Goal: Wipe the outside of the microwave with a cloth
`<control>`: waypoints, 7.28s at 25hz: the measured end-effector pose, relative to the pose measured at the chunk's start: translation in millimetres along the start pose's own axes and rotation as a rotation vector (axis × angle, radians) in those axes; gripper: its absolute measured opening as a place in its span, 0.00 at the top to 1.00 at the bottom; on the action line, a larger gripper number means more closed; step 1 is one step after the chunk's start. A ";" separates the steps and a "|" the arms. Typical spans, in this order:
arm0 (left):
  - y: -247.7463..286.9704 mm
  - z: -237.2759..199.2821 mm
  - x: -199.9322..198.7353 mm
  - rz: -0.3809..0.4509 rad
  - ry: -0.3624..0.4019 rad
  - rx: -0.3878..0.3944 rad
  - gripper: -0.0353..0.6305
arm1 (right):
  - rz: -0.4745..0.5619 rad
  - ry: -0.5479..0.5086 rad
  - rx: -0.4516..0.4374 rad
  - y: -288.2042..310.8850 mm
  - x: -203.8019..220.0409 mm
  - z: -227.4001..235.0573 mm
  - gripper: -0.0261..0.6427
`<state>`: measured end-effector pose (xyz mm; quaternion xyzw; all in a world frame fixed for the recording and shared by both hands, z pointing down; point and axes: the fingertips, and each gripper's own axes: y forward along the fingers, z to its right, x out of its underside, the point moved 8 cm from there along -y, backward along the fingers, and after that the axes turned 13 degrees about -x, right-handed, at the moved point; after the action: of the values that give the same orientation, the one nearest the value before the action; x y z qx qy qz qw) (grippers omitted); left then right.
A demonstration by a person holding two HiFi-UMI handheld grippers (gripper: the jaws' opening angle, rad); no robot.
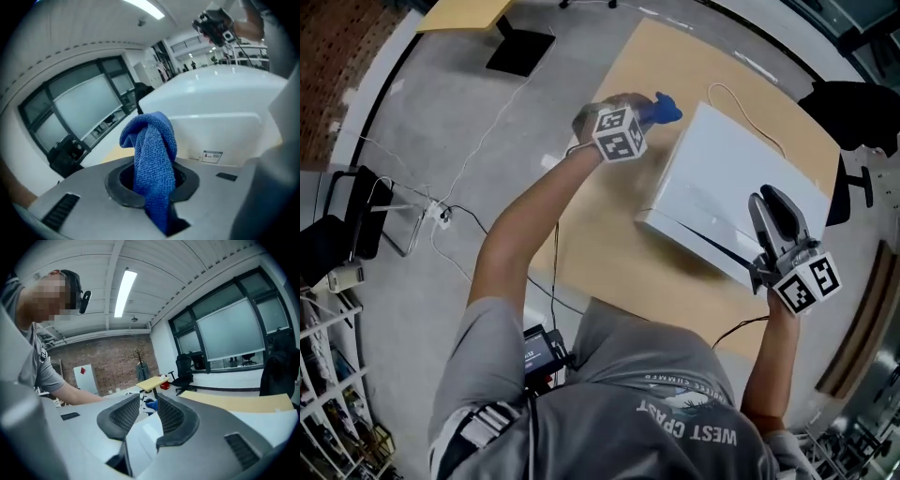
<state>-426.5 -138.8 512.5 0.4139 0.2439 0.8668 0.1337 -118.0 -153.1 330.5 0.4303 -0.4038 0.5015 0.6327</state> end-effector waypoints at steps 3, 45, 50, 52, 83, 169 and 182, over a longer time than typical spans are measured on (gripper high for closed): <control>8.6 43.9 5.7 0.026 0.223 0.139 0.84 | -0.034 0.028 0.049 -5.0 12.8 -3.6 0.78; 60.2 74.8 13.5 -0.076 0.205 0.244 0.84 | -0.084 0.072 0.100 -11.4 47.0 9.6 0.78; 61.9 74.8 13.4 -0.036 0.258 0.294 0.84 | -0.073 0.070 0.125 -25.3 46.6 8.8 0.78; 27.1 103.0 17.2 -0.031 0.308 0.328 0.84 | -0.061 0.080 0.132 -30.4 48.5 11.0 0.78; -137.7 -4.8 -44.6 0.089 0.111 -0.018 0.52 | -0.305 -0.201 -0.168 153.7 -50.2 70.5 0.81; -240.4 159.6 60.5 0.027 -0.534 -0.038 0.55 | 0.012 0.286 0.476 -226.3 98.2 -55.0 0.83; -234.8 251.9 -38.6 -0.021 -0.555 -0.096 0.55 | 0.035 0.604 0.548 -344.7 308.5 2.9 0.81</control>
<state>-198.3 121.6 497.8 0.6262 0.1609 0.7293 0.2239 273.0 -111.0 574.0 0.4097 -0.0585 0.7049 0.5761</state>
